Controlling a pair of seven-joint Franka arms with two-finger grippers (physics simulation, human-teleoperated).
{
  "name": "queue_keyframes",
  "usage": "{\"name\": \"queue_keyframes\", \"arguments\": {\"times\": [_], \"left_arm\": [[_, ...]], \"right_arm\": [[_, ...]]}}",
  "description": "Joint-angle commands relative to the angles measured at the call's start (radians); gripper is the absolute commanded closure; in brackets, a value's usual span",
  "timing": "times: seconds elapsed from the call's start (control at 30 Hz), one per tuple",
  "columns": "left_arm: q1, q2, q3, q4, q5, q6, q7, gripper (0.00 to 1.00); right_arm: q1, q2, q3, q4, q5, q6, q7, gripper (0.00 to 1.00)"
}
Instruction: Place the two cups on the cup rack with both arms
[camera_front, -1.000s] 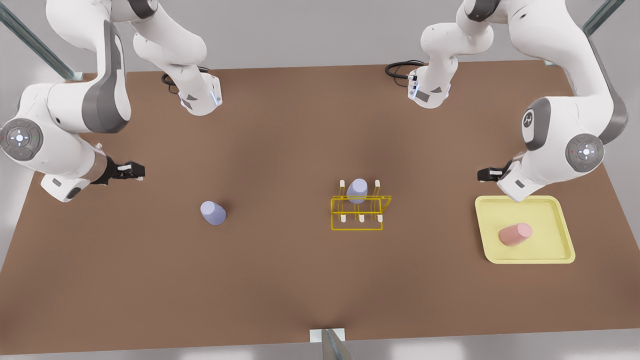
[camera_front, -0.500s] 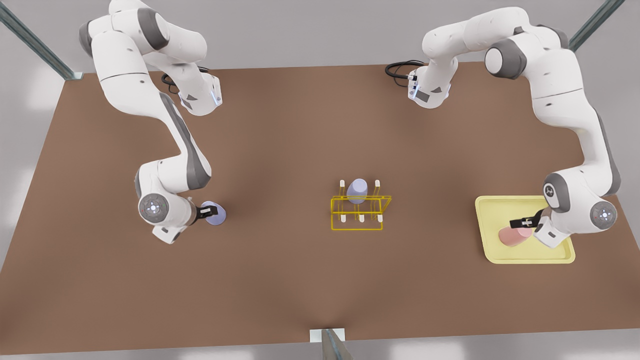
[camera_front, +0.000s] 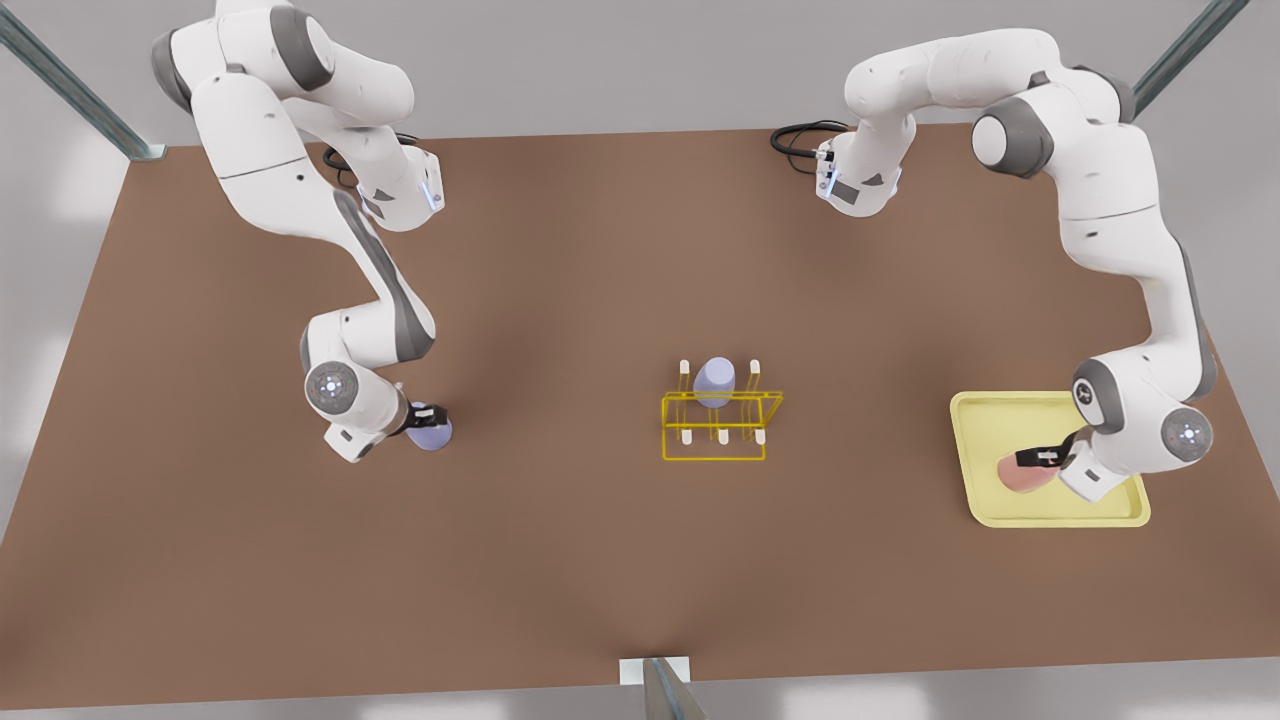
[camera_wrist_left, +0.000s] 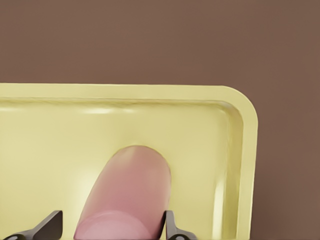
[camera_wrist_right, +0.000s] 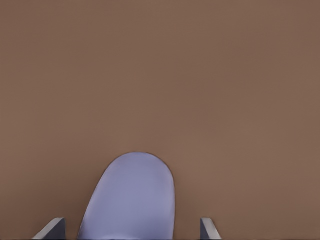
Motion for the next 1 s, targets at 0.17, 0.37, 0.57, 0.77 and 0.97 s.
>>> {"name": "queue_keyframes", "arguments": {"times": [0.17, 0.37, 0.57, 0.77, 0.97], "left_arm": [[0.000, 0.004, -0.001, -0.030, -0.005, 0.011, 0.064, 0.00], [0.000, 0.007, -0.001, -0.029, -0.002, 0.014, 0.065, 0.11], [0.000, 0.009, -0.001, -0.027, 0.004, 0.087, 0.065, 0.08], [-0.001, 0.022, -0.001, -0.029, 0.003, 0.150, 0.065, 0.08], [-0.001, 0.021, -0.001, -0.029, 0.001, 0.120, 0.070, 0.11]], "right_arm": [[0.012, -0.004, 0.000, -0.039, 0.000, 0.089, 0.092, 0.00], [0.019, -0.016, 0.000, -0.116, -0.002, 0.159, 0.089, 0.00], [0.014, -0.010, 0.000, -0.146, 0.000, 0.221, 0.087, 0.00], [0.011, -0.004, 0.000, -0.151, 0.000, 0.227, 0.084, 0.00], [0.009, -0.004, 0.000, -0.146, 0.000, 0.225, 0.084, 0.13]]}}
